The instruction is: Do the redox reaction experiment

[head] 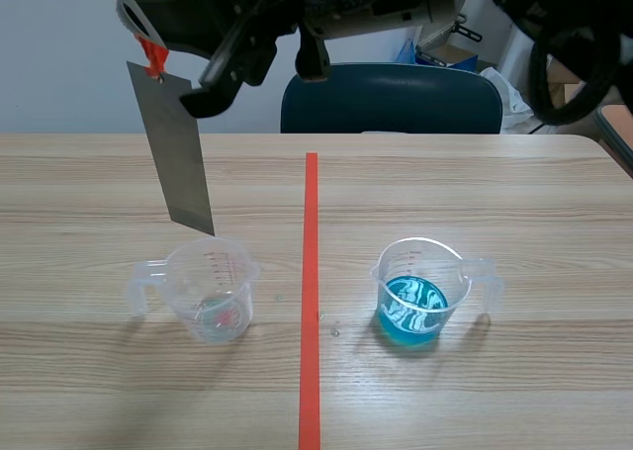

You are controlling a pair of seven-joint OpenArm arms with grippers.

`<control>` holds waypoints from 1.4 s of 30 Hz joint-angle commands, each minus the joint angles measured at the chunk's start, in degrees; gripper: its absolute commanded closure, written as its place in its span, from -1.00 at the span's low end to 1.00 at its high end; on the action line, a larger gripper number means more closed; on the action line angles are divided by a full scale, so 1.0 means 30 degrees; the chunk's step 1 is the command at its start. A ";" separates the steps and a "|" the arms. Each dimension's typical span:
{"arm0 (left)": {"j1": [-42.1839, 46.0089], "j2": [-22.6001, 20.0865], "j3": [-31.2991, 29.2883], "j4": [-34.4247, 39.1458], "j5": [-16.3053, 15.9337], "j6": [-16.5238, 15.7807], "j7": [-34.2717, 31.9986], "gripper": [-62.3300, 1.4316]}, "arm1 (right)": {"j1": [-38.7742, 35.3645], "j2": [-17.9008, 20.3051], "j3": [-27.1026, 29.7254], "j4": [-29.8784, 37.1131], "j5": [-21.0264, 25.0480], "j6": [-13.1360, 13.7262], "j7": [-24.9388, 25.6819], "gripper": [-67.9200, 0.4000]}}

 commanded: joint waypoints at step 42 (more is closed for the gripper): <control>-0.0211 0.0138 -0.0051 0.0313 -0.1064 0.0036 -0.1129 -1.00 | -0.0918 0.7053 0.4663 0.0058 0.3162 0.1894 0.0430 0.97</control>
